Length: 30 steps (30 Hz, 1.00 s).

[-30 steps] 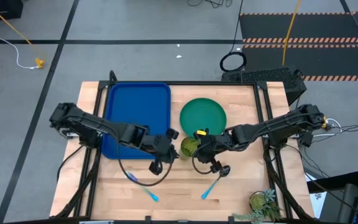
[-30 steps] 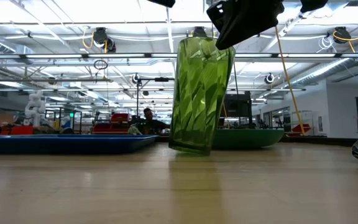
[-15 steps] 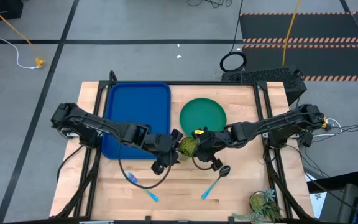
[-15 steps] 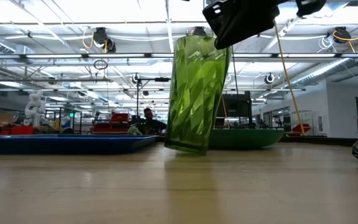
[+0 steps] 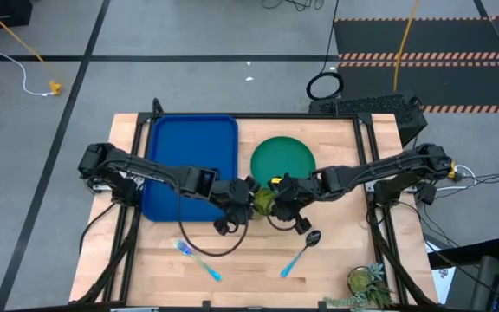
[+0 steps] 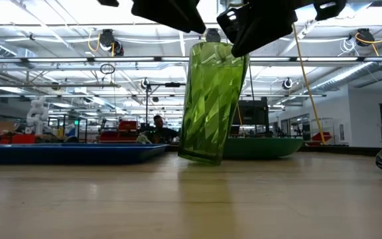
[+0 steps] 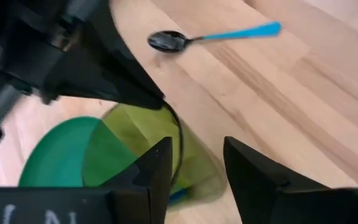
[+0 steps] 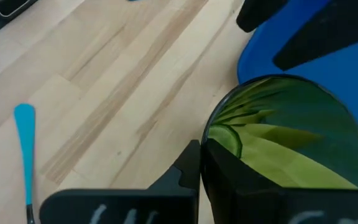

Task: Pick and place plate/cup/fork/spoon on tray
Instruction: Put the green cup on the top right of the serving tray

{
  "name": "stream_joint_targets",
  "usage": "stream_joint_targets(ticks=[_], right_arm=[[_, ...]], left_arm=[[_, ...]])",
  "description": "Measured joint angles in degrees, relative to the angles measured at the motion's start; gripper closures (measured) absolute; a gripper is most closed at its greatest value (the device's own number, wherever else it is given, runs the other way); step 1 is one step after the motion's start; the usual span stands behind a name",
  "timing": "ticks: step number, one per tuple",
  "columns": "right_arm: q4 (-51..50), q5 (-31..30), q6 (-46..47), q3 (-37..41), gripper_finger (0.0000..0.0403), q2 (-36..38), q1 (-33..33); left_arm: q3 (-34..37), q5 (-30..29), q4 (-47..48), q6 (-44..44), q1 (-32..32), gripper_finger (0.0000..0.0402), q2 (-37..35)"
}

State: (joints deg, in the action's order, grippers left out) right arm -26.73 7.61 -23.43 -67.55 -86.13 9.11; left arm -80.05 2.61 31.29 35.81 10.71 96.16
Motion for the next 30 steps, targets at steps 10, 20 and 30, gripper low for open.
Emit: stream_joint_targets(ticks=[10,20,30], right_arm=[[-0.3,0.0,-1.9,0.0,0.0403,2.3,-0.1],[2.2,3.9,-4.2,-0.1,0.0403,4.0,-1.2],[2.1,7.0,-8.0,-0.1,0.0403,4.0,0.1]], left_arm=[[0.0,-4.4,4.1,1.8,0.5,0.027,-3.3],[0.0,-5.7,1.1,6.8,1.8,0.027,-6.1],[0.0,-1.5,2.4,9.7,1.5,0.027,-5.3]])
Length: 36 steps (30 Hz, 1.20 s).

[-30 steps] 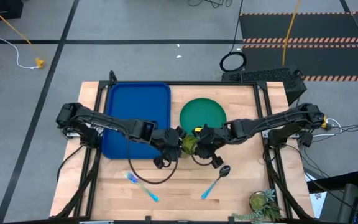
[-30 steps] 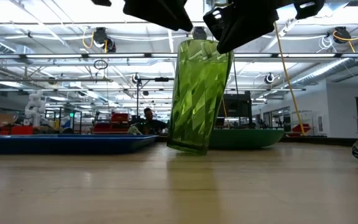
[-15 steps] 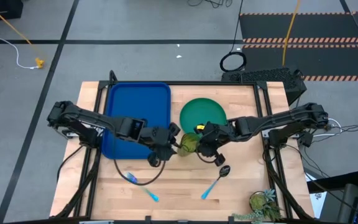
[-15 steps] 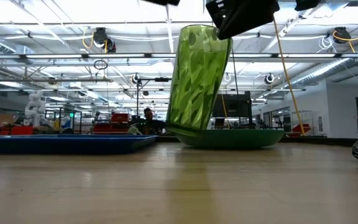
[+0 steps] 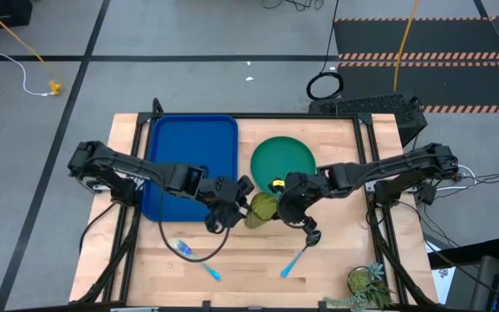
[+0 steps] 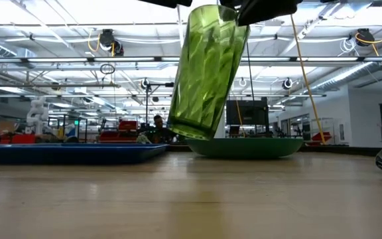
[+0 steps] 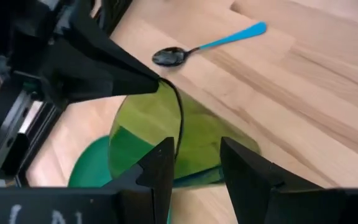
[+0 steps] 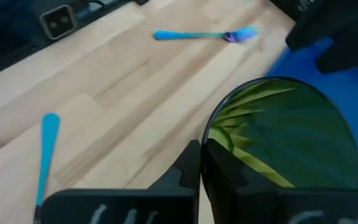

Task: Pick and place plate/cup/fork/spoon on tray
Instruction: Put the green cup on the top right of the serving tray

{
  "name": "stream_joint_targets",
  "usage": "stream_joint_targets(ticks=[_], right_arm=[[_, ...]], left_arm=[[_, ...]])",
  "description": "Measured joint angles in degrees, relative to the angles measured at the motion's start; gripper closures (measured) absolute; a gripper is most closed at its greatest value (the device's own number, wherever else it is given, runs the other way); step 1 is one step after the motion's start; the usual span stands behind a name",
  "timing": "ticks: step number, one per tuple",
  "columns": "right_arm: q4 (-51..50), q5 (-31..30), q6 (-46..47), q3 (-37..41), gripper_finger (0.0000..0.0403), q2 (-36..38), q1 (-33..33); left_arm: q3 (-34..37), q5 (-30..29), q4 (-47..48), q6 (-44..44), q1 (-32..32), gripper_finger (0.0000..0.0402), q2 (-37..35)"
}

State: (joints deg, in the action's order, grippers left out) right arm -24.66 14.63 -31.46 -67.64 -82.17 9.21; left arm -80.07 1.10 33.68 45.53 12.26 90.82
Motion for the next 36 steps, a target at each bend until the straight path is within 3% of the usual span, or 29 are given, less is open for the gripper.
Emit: stream_joint_targets(ticks=[13,25,36], right_arm=[[2.6,5.1,-3.9,0.0,0.0403,0.0,0.2],[3.0,5.2,-3.9,0.0,0.0403,0.0,0.3],[6.3,4.4,-3.3,-0.2,0.0386,0.2,0.2]], left_arm=[[0.0,4.3,0.2,4.3,-0.9,0.027,3.0],[0.0,5.6,-0.6,9.5,-1.3,0.0274,4.2],[0.2,7.7,0.2,11.3,-1.1,0.039,4.4]])
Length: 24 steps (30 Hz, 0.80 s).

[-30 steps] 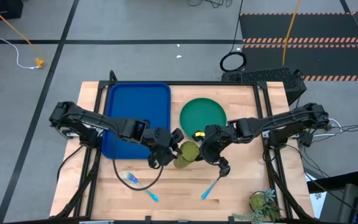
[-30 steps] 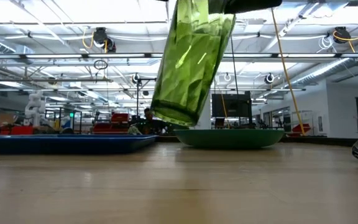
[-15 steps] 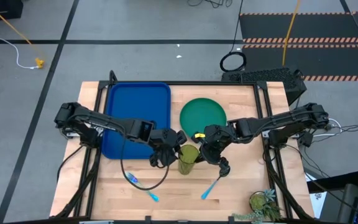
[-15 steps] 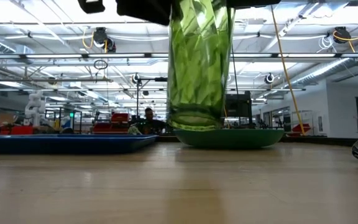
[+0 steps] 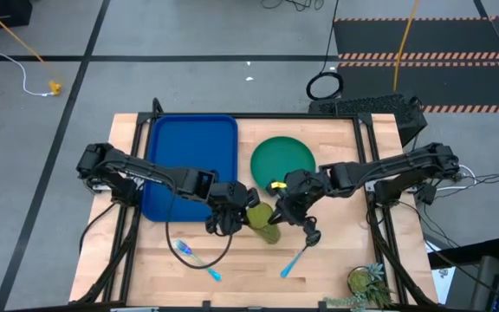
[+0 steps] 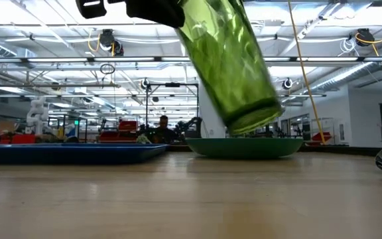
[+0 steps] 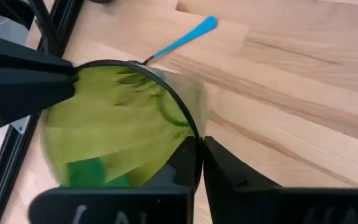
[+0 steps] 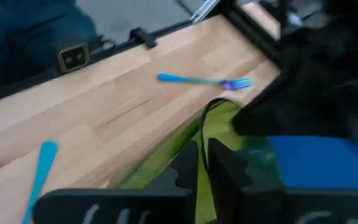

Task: Pick and place plate/cup/fork/spoon on tray
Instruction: Put the green cup on the top right of the serving tray

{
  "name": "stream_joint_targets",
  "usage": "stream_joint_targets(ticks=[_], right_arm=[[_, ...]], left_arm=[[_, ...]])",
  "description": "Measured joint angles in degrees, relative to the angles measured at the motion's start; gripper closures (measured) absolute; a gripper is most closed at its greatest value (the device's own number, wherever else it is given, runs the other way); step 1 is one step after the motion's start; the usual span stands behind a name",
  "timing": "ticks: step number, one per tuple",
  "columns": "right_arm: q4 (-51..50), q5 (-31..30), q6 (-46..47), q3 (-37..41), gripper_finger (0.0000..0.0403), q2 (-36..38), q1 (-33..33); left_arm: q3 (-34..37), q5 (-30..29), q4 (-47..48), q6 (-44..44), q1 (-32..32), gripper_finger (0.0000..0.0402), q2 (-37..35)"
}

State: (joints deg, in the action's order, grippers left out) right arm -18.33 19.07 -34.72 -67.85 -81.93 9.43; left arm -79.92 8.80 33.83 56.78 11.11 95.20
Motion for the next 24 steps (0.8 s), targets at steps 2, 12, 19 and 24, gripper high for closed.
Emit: stream_joint_targets(ticks=[2,12,19,24], right_arm=[[1.0,-1.1,1.5,0.0,0.0371,0.0,0.0],[4.7,-6.2,4.9,0.3,0.0241,0.5,0.9],[5.7,-20.9,8.1,0.3,0.0205,5.8,5.7],[3.0,-33.7,12.8,0.3,0.0205,10.6,10.6]], left_arm=[[0.0,-0.3,0.0,-0.3,0.0,0.039,0.0],[-0.1,-3.4,-0.5,-4.9,0.5,0.039,-0.3],[-0.1,-7.7,1.1,-7.1,0.8,0.0393,-0.5],[-0.1,-10.6,2.5,-8.2,0.9,0.0391,-0.5]])
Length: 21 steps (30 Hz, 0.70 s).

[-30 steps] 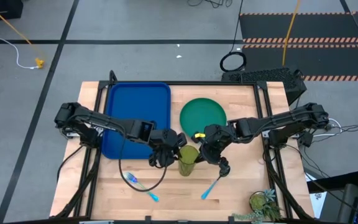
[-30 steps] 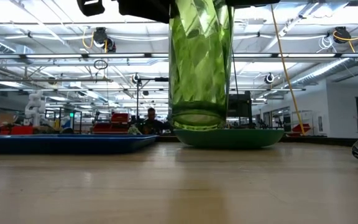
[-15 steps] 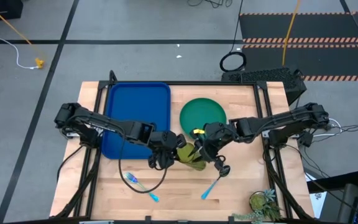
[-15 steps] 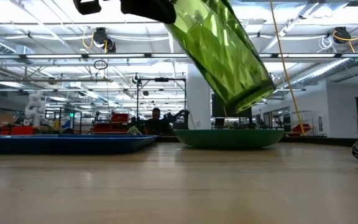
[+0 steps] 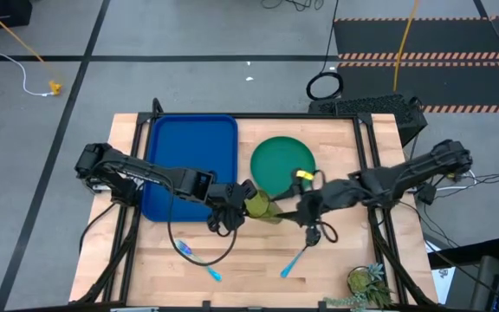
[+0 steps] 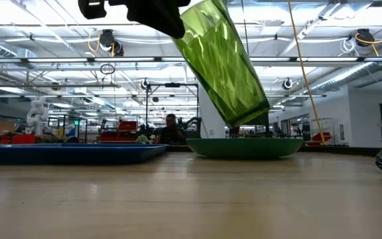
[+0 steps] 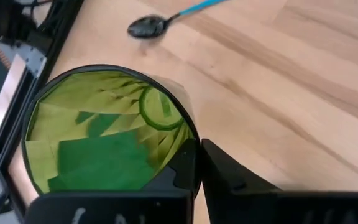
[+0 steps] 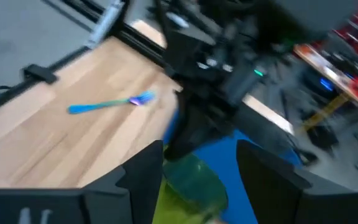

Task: Pick and place plate/cup/fork/spoon on tray
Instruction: Put the green cup on the top right of the serving tray

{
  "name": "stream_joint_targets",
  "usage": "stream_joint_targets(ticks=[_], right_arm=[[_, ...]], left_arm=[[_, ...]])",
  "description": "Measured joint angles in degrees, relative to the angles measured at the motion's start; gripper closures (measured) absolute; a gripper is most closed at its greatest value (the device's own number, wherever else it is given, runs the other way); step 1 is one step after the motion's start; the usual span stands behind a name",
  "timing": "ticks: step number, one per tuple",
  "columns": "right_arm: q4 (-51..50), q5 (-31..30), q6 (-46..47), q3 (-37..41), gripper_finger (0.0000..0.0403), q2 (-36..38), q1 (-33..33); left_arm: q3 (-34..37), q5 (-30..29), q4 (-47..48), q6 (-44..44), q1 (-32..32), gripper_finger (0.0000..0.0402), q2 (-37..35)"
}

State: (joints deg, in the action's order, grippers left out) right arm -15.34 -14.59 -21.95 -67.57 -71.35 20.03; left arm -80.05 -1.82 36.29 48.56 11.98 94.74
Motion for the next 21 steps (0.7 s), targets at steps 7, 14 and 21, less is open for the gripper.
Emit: stream_joint_targets(ticks=[7,14,21], right_arm=[[-6.9,-9.0,11.4,0.0,0.0206,2.6,3.9],[-8.4,-13.1,15.2,0.0,0.0206,2.6,5.7],[-9.0,-14.5,13.2,0.0,0.0206,2.6,5.4]], left_arm=[[0.0,-6.5,0.7,-0.9,0.0,0.0386,0.0],[-0.1,-13.2,2.7,-2.5,-1.5,0.0394,-1.9],[-0.1,-13.6,6.2,-7.1,-4.5,0.0394,-8.3]])
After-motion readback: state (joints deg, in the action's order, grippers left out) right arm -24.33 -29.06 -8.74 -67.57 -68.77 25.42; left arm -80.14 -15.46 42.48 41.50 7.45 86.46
